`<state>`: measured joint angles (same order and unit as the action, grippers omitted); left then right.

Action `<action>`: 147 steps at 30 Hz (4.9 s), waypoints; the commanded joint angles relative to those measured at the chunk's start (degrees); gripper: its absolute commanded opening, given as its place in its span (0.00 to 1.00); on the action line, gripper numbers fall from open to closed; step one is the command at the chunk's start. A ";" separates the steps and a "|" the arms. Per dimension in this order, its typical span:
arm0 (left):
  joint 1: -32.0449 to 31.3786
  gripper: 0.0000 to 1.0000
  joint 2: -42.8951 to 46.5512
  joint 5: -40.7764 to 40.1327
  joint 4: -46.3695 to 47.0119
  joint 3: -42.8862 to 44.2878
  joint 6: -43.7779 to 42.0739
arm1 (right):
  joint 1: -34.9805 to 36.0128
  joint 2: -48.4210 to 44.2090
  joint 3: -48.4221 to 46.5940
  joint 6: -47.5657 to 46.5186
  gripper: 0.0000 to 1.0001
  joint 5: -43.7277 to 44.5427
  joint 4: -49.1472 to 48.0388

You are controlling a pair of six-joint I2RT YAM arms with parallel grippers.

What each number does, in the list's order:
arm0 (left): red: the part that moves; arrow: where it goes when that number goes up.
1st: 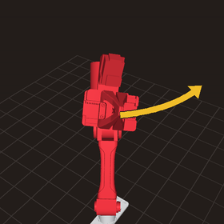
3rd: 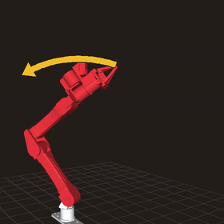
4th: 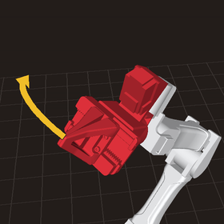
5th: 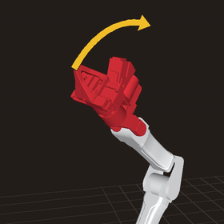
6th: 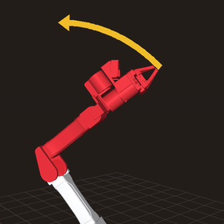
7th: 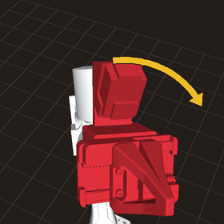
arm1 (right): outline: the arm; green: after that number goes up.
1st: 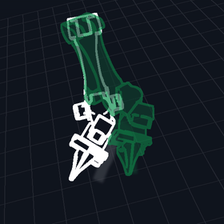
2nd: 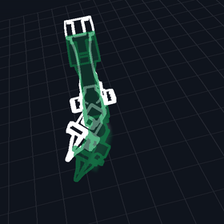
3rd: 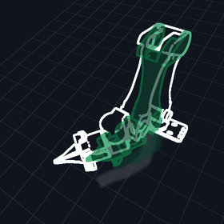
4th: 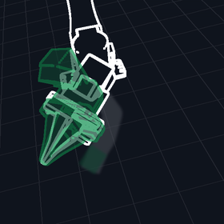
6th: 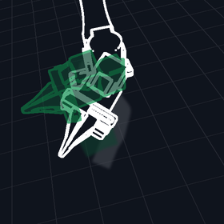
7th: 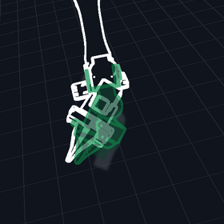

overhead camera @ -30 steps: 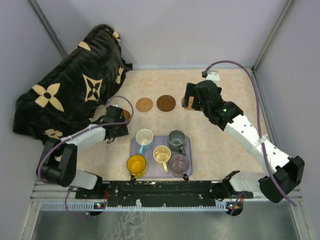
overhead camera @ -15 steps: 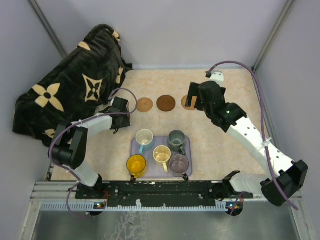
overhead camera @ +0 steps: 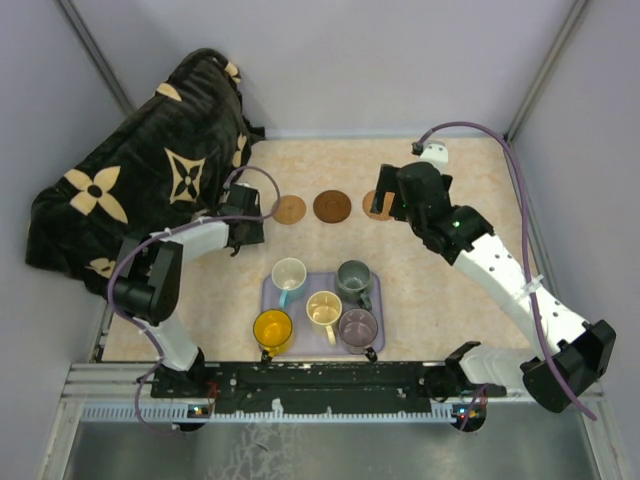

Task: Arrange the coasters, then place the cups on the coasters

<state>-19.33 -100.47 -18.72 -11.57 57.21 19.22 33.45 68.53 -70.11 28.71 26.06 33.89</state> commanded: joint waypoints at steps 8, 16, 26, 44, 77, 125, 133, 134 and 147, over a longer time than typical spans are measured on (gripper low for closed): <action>1.93 0.67 2.55 2.55 0.08 -0.97 -1.61 | -0.49 -0.30 -1.26 -0.08 0.99 0.83 -2.86; 2.50 0.67 -0.58 2.98 0.57 1.14 -3.15 | -0.49 -0.40 -1.25 -0.04 0.99 1.02 -2.37; 3.82 0.67 -6.30 4.41 -0.15 6.96 -4.26 | -0.58 0.41 -1.60 -0.30 0.99 1.86 -2.25; 4.30 0.68 -5.56 5.07 -1.18 8.41 -4.49 | -6.81 3.87 -1.44 1.21 0.99 -2.12 -2.88; 4.74 0.68 -6.72 5.27 -2.53 10.93 -4.43 | -22.38 9.12 8.91 1.38 0.97 -3.70 -5.60; 5.07 0.71 -1.43 6.12 5.32 0.14 1.45 | -33.90 17.44 9.80 -1.56 0.99 -2.71 -13.41; 5.34 0.71 -2.83 6.49 5.95 0.62 2.33 | -33.94 16.73 9.88 -1.47 0.99 -3.21 -13.73; 5.42 0.71 -2.80 6.37 5.95 0.62 2.37 | -33.90 16.65 10.04 -1.47 0.99 -3.36 -13.75; 5.80 0.71 -2.44 5.11 5.40 1.15 2.77 | -33.89 15.72 10.37 -1.41 0.99 -4.53 -13.82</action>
<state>-13.98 -101.91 -13.89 -5.02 57.43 21.10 -0.30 87.11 -59.99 27.49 21.28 22.22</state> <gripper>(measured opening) 0.707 0.987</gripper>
